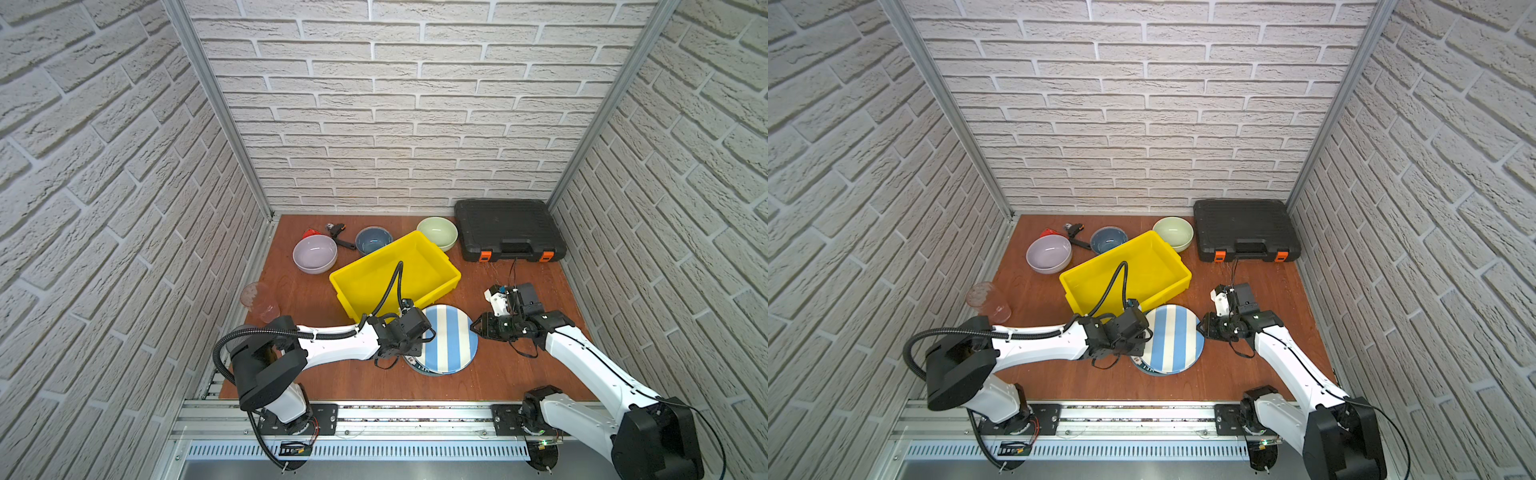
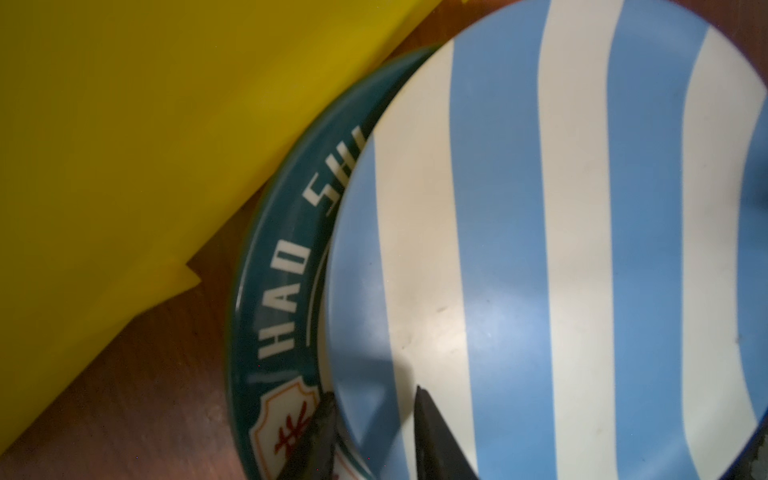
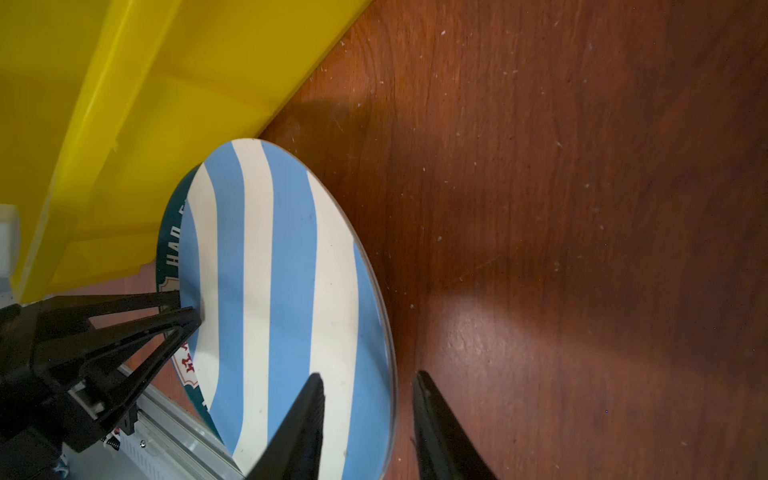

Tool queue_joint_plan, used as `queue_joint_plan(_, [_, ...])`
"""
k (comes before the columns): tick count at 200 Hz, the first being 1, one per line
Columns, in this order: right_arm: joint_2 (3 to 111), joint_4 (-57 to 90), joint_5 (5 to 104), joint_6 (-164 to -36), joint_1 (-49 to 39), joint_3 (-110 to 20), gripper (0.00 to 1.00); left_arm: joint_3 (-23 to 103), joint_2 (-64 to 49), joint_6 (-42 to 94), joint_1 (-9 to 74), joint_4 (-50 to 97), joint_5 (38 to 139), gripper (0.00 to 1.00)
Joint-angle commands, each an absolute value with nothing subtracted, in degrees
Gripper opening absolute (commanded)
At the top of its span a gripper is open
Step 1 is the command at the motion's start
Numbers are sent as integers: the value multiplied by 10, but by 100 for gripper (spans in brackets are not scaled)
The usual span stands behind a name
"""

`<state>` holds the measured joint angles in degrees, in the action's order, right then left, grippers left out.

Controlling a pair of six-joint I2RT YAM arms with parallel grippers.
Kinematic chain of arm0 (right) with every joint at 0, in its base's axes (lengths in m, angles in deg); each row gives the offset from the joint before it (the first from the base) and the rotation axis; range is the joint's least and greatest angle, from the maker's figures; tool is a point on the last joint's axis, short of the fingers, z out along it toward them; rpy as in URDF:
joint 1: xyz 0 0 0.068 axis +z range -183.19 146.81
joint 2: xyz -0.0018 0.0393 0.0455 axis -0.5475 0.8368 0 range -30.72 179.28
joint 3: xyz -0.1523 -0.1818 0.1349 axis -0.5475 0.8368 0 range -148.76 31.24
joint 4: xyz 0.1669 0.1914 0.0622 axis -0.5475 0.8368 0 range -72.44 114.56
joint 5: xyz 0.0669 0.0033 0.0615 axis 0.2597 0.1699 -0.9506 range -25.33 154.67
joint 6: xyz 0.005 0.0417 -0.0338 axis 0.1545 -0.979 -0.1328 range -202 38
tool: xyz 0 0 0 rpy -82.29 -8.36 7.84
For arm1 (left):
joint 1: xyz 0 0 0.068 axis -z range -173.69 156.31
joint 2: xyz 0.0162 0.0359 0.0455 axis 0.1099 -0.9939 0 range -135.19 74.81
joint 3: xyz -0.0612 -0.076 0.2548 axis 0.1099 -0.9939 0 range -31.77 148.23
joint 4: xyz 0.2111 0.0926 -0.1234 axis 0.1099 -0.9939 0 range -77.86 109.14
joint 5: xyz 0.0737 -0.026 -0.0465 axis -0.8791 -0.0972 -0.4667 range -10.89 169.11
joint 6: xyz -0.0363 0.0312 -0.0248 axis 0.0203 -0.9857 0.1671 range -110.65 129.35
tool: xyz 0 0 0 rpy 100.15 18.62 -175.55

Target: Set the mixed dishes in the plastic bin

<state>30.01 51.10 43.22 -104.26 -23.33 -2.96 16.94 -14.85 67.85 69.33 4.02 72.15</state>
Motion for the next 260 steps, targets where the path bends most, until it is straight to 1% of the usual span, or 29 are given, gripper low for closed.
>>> queue_joint_plan(1, [308,489,426,-1037,-230,-23,38,179,-160,671,690,37,724,33])
queue_joint_plan(31, [313,471,405,-1044,-230,-17,37,180,-162,671,690,37,725,32])
queue_joint_plan(133, [288,494,428,-1042,-230,-25,35,184,-167,670,689,34,725,32])
queue_joint_plan(260, [266,501,416,-1045,-229,-28,34,189,-174,669,689,30,726,32])
